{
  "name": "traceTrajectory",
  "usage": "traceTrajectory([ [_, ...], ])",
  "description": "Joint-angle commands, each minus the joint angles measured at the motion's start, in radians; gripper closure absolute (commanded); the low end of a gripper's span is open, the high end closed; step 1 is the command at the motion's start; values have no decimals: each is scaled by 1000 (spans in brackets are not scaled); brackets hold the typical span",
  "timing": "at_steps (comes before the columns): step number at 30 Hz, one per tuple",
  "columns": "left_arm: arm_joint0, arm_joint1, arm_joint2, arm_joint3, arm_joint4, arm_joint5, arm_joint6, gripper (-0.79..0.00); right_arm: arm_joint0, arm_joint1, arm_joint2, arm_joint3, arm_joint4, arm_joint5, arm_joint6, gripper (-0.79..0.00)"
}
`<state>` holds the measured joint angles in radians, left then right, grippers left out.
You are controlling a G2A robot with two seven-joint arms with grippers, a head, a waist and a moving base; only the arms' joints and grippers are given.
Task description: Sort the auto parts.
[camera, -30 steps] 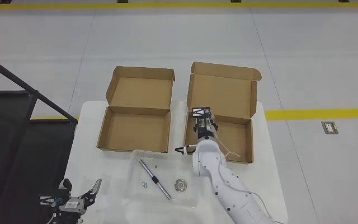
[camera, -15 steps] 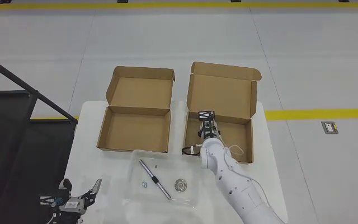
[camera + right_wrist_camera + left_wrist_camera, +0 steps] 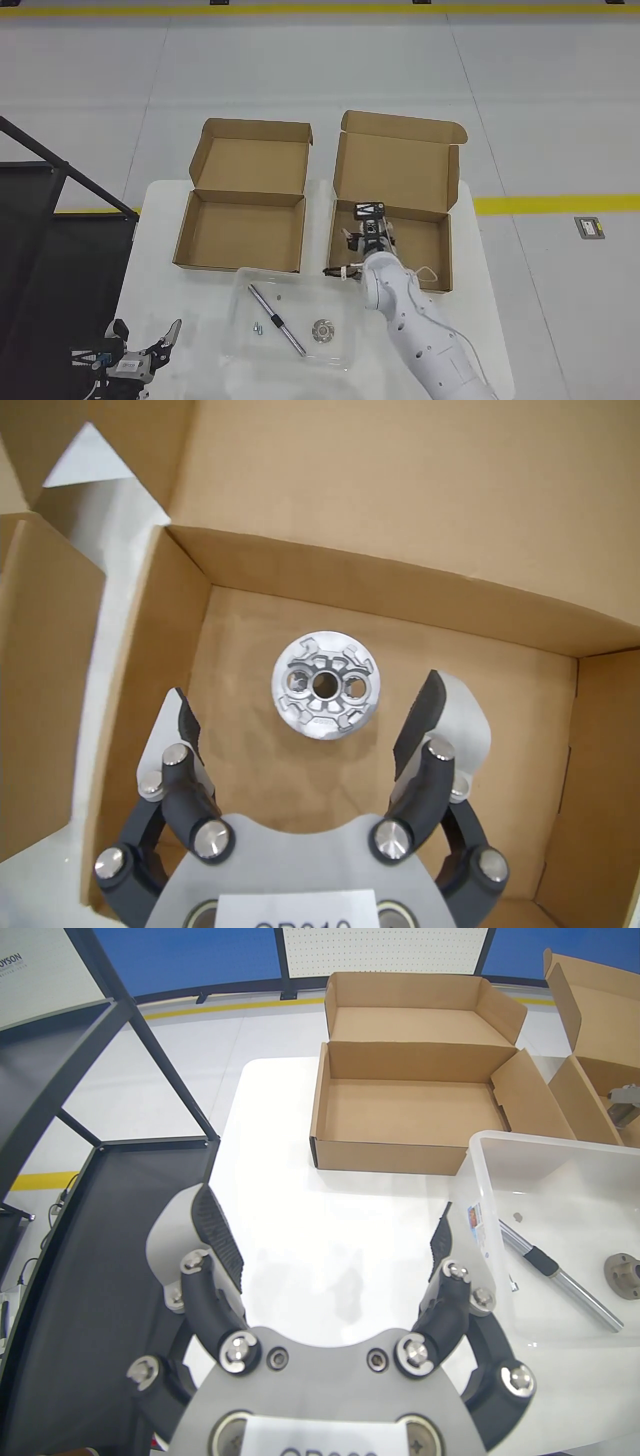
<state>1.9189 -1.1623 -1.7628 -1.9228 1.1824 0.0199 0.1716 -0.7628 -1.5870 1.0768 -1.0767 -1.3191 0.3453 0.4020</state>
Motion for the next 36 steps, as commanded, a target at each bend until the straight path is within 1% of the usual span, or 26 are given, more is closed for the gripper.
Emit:
traceTrajectory([
  [1, 0, 0, 0, 0, 0, 0, 0, -785, -55, 10, 7, -116, -32, -26, 21, -785],
  [4, 0, 0, 0, 0, 0, 0, 0, -785, -167, 30, 20, -331, -102, -91, 86, -785],
  [8, 0, 0, 0, 0, 0, 0, 0, -785, -313, 52, 14, -597, -203, -190, 219, -785],
  [11, 0, 0, 0, 0, 0, 0, 0, -785, -396, 64, -14, -736, -256, -286, 320, -785],
  [13, 0, 0, 0, 0, 0, 0, 0, -785, -432, 69, -46, -782, -275, -362, 395, -785],
  [15, 0, 0, 0, 0, 0, 0, 0, -785, -451, 70, -98, -802, -303, -429, 453, -785],
  [17, 0, 0, 0, 0, 0, 0, 0, -785, -463, 69, -140, -809, -323, -455, 476, -785],
  [27, 0, 0, 0, 0, 0, 0, 0, -785, -465, 69, -150, -808, -328, -455, 480, -785],
  [30, 0, 0, 0, 0, 0, 0, 0, -785, -475, 71, -157, -801, -345, -476, 444, -785],
  [33, 0, 0, 0, 0, 0, 0, 0, -785, -462, 66, -198, -772, -454, -429, 526, -785],
  [36, 0, 0, 0, 0, 0, 0, 0, -785, -421, 51, -252, -727, -518, -384, 606, -785],
])
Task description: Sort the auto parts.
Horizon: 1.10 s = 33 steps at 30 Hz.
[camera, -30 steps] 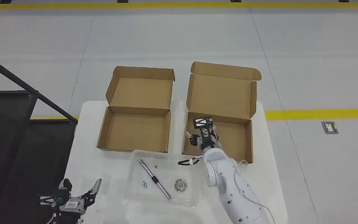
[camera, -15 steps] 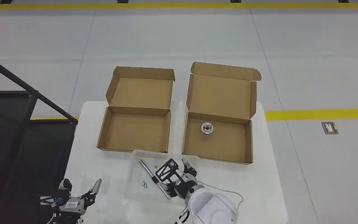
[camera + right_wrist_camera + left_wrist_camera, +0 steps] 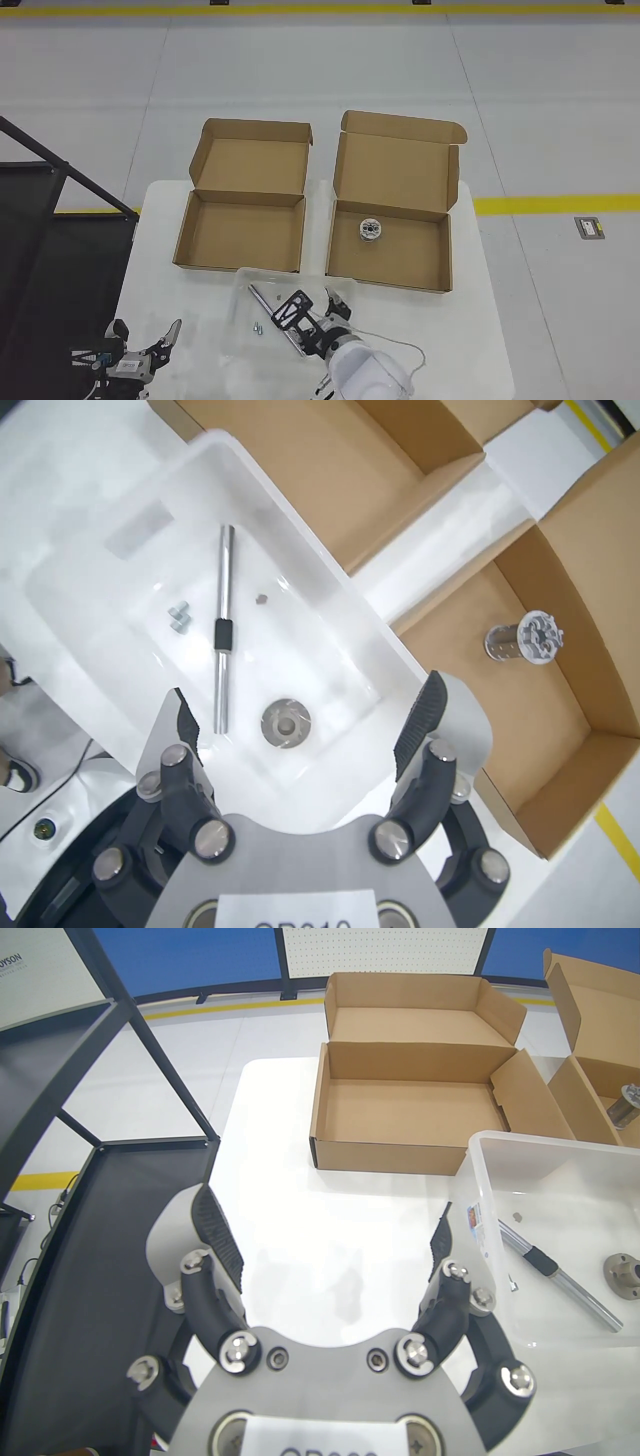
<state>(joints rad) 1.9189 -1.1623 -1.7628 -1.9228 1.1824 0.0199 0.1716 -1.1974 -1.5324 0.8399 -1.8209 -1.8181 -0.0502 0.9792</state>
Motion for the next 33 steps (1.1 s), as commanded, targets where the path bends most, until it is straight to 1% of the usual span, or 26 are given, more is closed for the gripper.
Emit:
traceTrajectory([
  [1, 0, 0, 0, 0, 0, 0, 0, -785, 29, -10, -30, 37, -30, 25, 53, -785],
  [4, 0, 0, 0, 0, 0, 0, 0, -785, 84, -30, -63, 110, -27, 33, 137, -785],
  [7, 0, 0, 0, 0, 0, 0, 0, -785, 128, -47, -69, 164, 17, 42, 176, -785],
  [10, 0, 0, 0, 0, 0, 0, 0, -785, 165, -62, -64, 226, 51, 58, 213, -702],
  [11, 0, 0, 0, 0, 0, 0, 0, -785, 178, -66, -62, 247, 61, 59, 228, -662],
  [13, 0, 0, 0, 0, 0, 0, 0, -785, 198, -74, -65, 280, 87, 48, 256, -643],
  [14, 0, 0, 0, 0, 0, 0, 0, -785, 205, -78, -64, 293, 98, 43, 268, -576],
  [16, 0, 0, 0, 0, 0, 0, 0, -785, 218, -83, -63, 318, 108, 34, 309, -533],
  [17, 0, 0, 0, 0, 0, 0, 0, -785, 220, -86, -64, 321, 123, 29, 315, -489],
  [18, 0, 0, 0, 0, 0, 0, 0, -785, 223, -88, -64, 330, 133, 22, 324, -422],
  [20, 0, 0, 0, 0, 0, 0, 0, -785, 231, -92, -62, 348, 134, 23, 340, -388],
  [23, 0, 0, 0, 0, 0, 0, 0, -785, 244, -99, -57, 379, 144, 32, 347, -388],
  [26, 0, 0, 0, 0, 0, 0, 0, -785, 252, -104, -48, 400, 160, 32, 338, -348],
  [29, 0, 0, 0, 0, 0, 0, 0, -785, 256, -108, -42, 423, 175, 23, 336, -339],
  [33, 0, 0, 0, 0, 0, 0, 0, -785, 266, -114, -35, 458, 193, 18, 334, -351],
])
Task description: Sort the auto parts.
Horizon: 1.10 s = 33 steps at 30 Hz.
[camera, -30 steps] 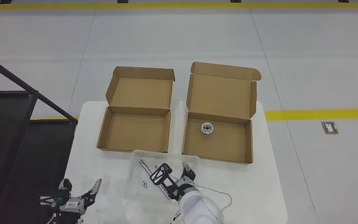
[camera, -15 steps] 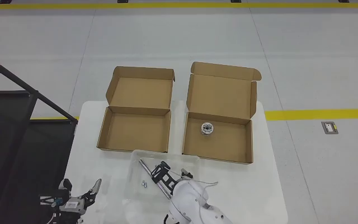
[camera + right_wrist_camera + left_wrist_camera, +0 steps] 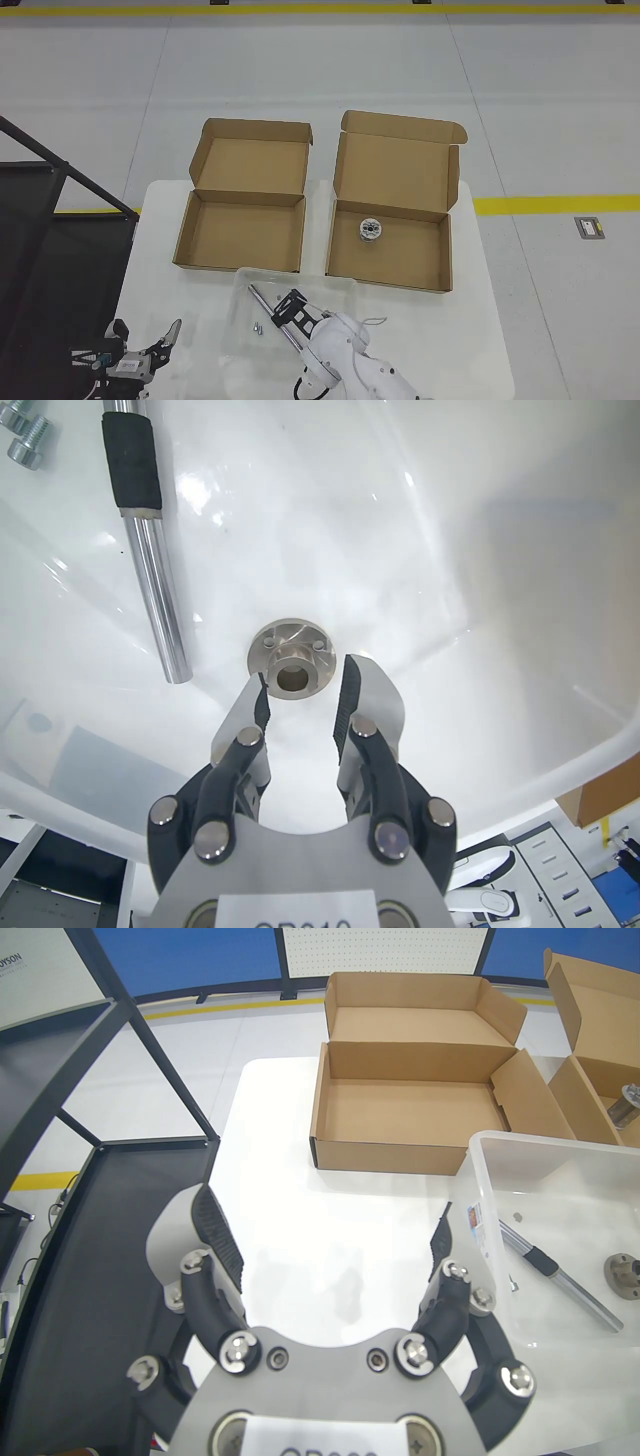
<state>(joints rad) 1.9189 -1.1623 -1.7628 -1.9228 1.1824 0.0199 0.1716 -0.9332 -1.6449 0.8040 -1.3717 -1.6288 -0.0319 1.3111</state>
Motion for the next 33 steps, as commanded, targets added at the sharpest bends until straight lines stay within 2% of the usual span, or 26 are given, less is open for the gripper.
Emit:
traceTrajectory([
  [1, 0, 0, 0, 0, 0, 0, 0, -785, 6, -3, 2, 15, 6, -1, 3, -354],
  [8, 0, 0, 0, 0, 0, 0, 0, -785, 23, -12, 6, 54, 25, -13, 2, -342],
  [10, 0, 0, 0, 0, 0, 0, 0, -785, 27, -15, 6, 66, 30, -18, 2, -280],
  [12, 0, 0, 0, 0, 0, 0, 0, -785, 30, -18, 6, 75, 36, -19, -1, -274],
  [13, 0, 0, 0, 0, 0, 0, 0, -785, 32, -19, 6, 80, 38, -20, -2, -222],
  [14, 0, 0, 0, 0, 0, 0, 0, -785, 34, -20, 6, 86, 42, -22, -3, -206],
  [16, 0, 0, 0, 0, 0, 0, 0, -785, 39, -23, 7, 96, 49, -28, -4, -215],
  [20, 0, 0, 0, 0, 0, 0, 0, -785, 48, -28, 3, 115, 54, -38, -6, -182],
  [21, 0, 0, 0, 0, 0, 0, 0, -785, 50, -29, 3, 118, 55, -39, -8, -163],
  [24, 0, 0, 0, 0, 0, 0, 0, -785, 56, -33, 5, 126, 59, -41, -8, 0],
  [29, 0, 0, 0, 0, 0, 0, 0, -785, 55, -34, 18, 101, 70, -50, -35, 0],
  [33, 0, 0, 0, 0, 0, 0, 0, -785, 8, -18, 66, -27, 63, -68, -92, 0],
])
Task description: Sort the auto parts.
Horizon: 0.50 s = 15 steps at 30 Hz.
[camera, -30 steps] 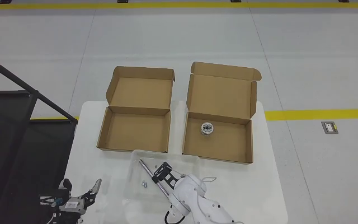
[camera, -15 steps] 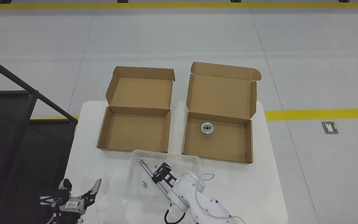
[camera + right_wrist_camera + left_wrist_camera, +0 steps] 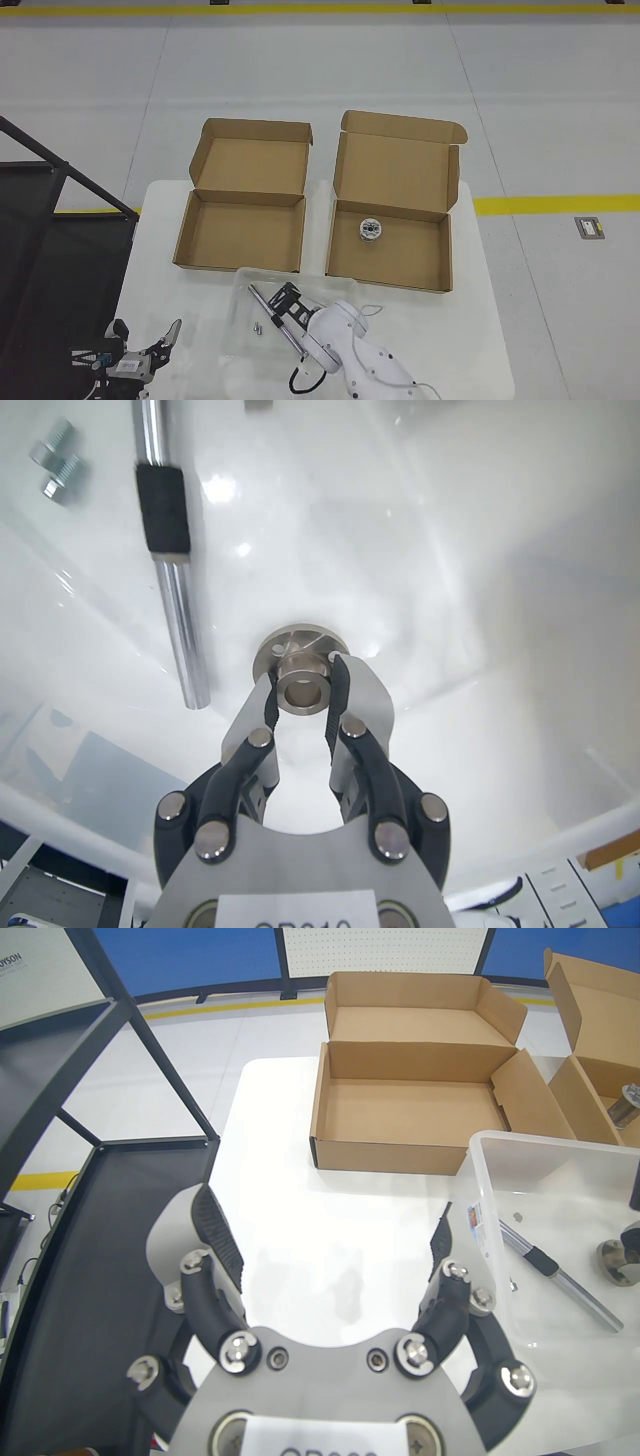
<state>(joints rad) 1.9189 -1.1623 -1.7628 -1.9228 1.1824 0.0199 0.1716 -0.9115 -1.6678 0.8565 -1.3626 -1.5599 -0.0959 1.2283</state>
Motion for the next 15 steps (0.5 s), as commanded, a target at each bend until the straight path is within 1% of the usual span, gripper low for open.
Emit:
traceTrajectory([
  [1, 0, 0, 0, 0, 0, 0, 0, -785, -30, 10, 29, -76, -14, -10, -16, 0],
  [6, 0, 0, 0, 0, 0, 0, 0, -785, -131, 38, 111, -308, -11, -80, -94, 0],
  [9, 0, 0, 0, 0, 0, 0, 0, -785, -185, 51, 155, -437, -6, -105, -154, 0],
  [10, 0, 0, 0, 0, 0, 0, 0, -785, -201, 55, 168, -467, -16, -99, -173, 0],
  [13, 0, 0, 0, 0, 0, 0, 0, -785, -225, 59, 189, -530, -110, -5, -204, 0],
  [15, 0, 0, 0, 0, 0, 0, 0, -785, -224, 58, 195, -536, -199, 95, -230, 0],
])
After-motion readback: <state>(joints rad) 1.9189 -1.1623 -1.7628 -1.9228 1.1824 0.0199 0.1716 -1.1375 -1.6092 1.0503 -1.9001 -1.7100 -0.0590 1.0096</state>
